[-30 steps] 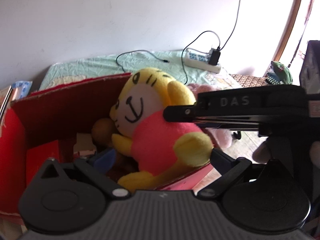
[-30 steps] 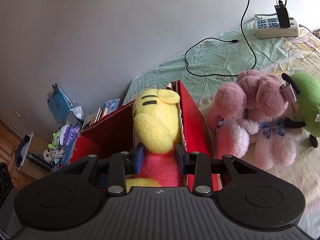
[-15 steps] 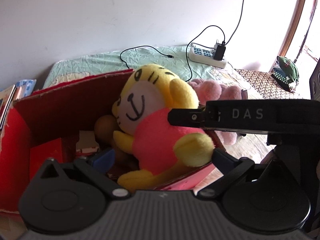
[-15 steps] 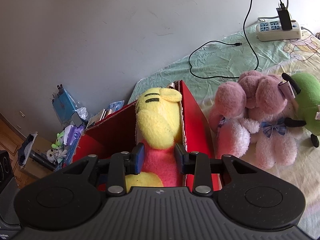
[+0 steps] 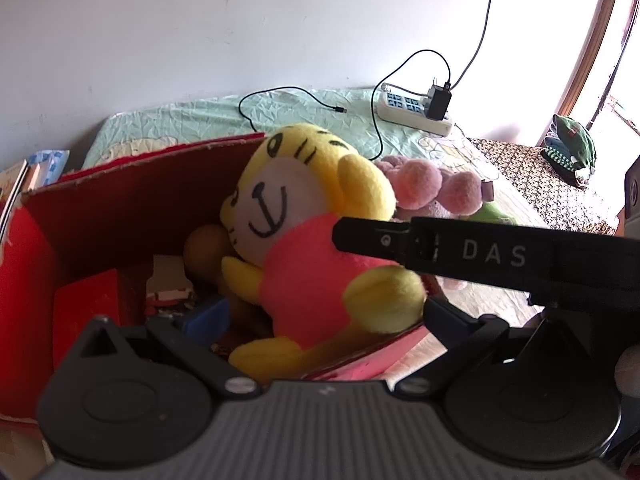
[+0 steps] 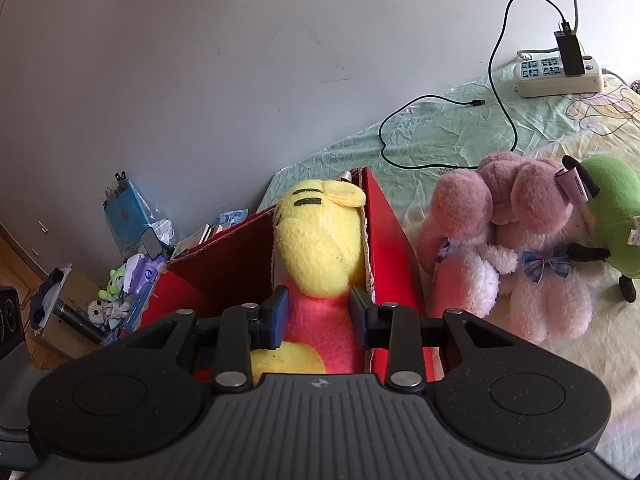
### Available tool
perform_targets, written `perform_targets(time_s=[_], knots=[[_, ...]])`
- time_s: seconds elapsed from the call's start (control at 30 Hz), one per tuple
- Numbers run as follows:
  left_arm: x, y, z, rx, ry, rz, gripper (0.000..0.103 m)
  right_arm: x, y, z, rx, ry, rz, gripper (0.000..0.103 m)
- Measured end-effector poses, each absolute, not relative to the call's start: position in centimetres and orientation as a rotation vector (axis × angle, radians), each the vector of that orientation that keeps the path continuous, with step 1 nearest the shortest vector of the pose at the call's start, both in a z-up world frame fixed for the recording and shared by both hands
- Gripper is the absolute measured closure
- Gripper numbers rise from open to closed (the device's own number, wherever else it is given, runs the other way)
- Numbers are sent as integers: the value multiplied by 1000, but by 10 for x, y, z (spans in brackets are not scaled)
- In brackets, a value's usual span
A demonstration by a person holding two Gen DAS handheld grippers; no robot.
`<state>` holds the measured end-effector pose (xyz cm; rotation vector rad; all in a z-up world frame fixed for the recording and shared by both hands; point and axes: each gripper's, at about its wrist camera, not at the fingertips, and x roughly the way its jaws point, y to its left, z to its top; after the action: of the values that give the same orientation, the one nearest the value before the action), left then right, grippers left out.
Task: Organize objects
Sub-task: 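Open the right gripper to release the tiger plush and withdraw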
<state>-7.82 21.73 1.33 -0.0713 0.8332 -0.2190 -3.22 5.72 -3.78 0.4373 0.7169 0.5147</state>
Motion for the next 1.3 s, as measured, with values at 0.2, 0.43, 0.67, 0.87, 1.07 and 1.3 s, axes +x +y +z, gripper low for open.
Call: perform_targets(time_s=[0.2,0.43,0.67,0.87,1.07,1.3], knots=[[-78,217,12,-85,834,-217,0,-36,58,-39,427,693,523,69],[-80,213,13,-72,831,-188,0,-34,56,-39,419,702,561,69],[-84,206,16,-77,847,-135,0,-35,48,-36,432,720,614,67],[-93,193,22,-64,840,-36,0,-39,35,-31,428,716,676,64],[-103,181,26,-64,850,47,0,-45,20,-26,410,715,737,64],[-116,158,22,-43,878,131,0,-48,3,-28,393,736,787,63]])
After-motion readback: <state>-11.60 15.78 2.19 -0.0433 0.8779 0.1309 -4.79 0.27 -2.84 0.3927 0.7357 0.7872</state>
